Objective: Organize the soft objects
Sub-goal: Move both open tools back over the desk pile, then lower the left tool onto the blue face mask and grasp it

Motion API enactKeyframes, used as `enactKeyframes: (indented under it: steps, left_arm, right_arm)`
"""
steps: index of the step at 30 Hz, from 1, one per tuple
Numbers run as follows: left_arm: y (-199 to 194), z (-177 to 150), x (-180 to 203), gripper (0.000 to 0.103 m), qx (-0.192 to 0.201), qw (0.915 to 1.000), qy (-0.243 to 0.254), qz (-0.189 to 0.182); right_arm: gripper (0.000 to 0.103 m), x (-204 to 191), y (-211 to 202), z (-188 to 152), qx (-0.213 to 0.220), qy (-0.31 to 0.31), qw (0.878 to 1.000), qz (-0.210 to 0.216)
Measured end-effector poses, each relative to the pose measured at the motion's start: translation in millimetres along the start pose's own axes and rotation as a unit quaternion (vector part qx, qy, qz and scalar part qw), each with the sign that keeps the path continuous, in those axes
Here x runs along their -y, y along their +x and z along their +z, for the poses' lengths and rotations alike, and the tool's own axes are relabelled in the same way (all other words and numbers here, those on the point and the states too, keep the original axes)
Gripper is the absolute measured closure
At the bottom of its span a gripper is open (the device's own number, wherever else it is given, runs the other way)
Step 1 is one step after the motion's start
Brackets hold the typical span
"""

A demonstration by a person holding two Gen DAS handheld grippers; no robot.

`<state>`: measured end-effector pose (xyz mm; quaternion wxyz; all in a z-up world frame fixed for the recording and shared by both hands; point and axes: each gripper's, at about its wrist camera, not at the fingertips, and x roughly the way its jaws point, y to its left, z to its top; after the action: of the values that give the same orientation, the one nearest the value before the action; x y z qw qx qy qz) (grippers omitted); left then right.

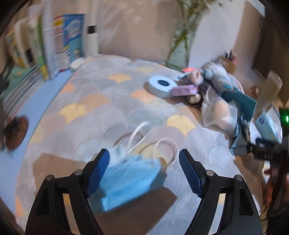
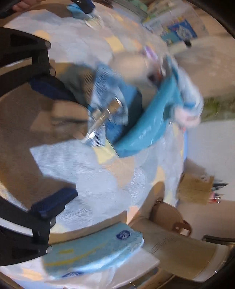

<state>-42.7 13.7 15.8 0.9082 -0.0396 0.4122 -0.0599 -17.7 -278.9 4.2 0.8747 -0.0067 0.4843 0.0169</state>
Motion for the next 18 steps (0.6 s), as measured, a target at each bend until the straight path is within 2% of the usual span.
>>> enactKeyframes:
  steps: [3,5,7,13,18]
  left_arm:
    - [11.7,7.6,5.7,0.025,-0.016,0.9999,0.003,-0.005]
    - [12.2,7.1,5.7,0.025,-0.019,0.9998,0.002,-0.007]
    - [18.3,4.3,5.4,0.025,-0.035,0.9993,0.004,-0.007]
    - [15.9,0.2,13.6,0.025,-0.030,0.9992,0.024,0.011]
    - [15.7,1.0,12.5,0.025,-0.031,0.9991,0.027,0.012]
  right_arm:
    - [0.000,-2.0,8.5,13.9,0.004,0.004,1.000,-0.007]
    - [0.000,-5.8,11.3,15.7,0.031,-0.005,0.999,-0.007]
    - [0.000,-6.1,10.1,15.1,0.035,-0.004,0.999,-0.004]
    - [0.000,-7.4,10.3,14.6,0.037,-0.004,0.999,-0.005]
    - [0.000,-6.6,10.6,14.6,0.037,-0.004,0.999,-0.005]
